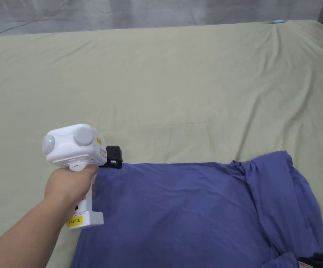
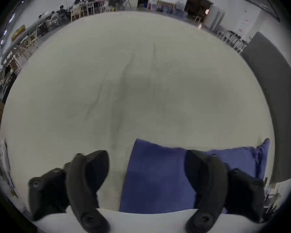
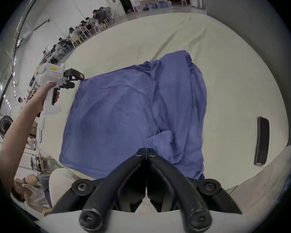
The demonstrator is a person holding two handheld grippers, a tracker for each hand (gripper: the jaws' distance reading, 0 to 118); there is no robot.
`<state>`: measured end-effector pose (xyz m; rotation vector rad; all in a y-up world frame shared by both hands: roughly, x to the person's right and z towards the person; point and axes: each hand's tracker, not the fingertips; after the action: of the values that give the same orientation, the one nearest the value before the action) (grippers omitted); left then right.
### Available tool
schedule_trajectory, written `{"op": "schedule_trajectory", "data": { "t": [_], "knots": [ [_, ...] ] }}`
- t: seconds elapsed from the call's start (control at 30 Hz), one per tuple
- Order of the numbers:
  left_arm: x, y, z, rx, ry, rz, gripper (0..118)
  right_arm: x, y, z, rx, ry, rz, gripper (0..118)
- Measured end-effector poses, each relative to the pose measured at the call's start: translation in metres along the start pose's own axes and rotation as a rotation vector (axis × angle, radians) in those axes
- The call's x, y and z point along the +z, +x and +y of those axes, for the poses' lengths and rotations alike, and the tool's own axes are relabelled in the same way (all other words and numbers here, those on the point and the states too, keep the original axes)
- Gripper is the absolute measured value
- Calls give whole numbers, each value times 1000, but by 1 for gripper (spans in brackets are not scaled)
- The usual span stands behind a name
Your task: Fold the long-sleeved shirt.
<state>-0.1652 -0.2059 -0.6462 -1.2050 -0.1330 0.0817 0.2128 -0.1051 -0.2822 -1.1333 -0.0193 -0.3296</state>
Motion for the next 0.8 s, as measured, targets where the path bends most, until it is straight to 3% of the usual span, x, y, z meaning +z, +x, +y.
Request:
{"op": "schedule_trajectory", "data": {
  "t": [0.07,0.13,0.17,0.2,0.3,0.33,0.37,0.4,0.43,0.47,0.5,0.67,0.73,0.8],
  "knots": [
    [-6,3,-5,-50,-30,48,81,-5,4,10,-5,-11,-3,0],
    [3,12,-8,-120,11,95,66,-14,7,27,9,-28,-20,0],
    [8,17,-9,-147,21,126,45,-19,10,41,30,-35,-72,0],
    [9,18,-7,-196,31,156,5,-24,11,58,56,-22,-105,0],
    [22,17,-4,-188,39,126,0,-41,15,120,76,4,-121,0],
    [28,17,-7,-185,37,110,0,-47,17,142,61,11,-127,17],
    [34,13,-6,-173,45,92,0,-57,21,169,29,12,-117,17],
    [38,9,-4,-153,47,69,0,-68,27,194,-1,2,-94,29],
    [42,5,-2,-120,44,43,0,-78,32,213,-57,-17,-71,54],
    [43,2,0,-98,40,14,0,-92,37,233,-118,-50,-86,94],
    [46,1,1,-79,34,-13,0,-107,43,251,-139,-66,-104,118],
    [55,9,-3,-138,42,1,0,-168,59,288,-270,-267,-163,118],
    [54,8,-4,-136,37,-3,0,-183,63,279,-325,-319,-156,107],
    [53,7,-3,-137,29,-6,0,-195,69,276,-386,-329,-138,78]
  ]
}}
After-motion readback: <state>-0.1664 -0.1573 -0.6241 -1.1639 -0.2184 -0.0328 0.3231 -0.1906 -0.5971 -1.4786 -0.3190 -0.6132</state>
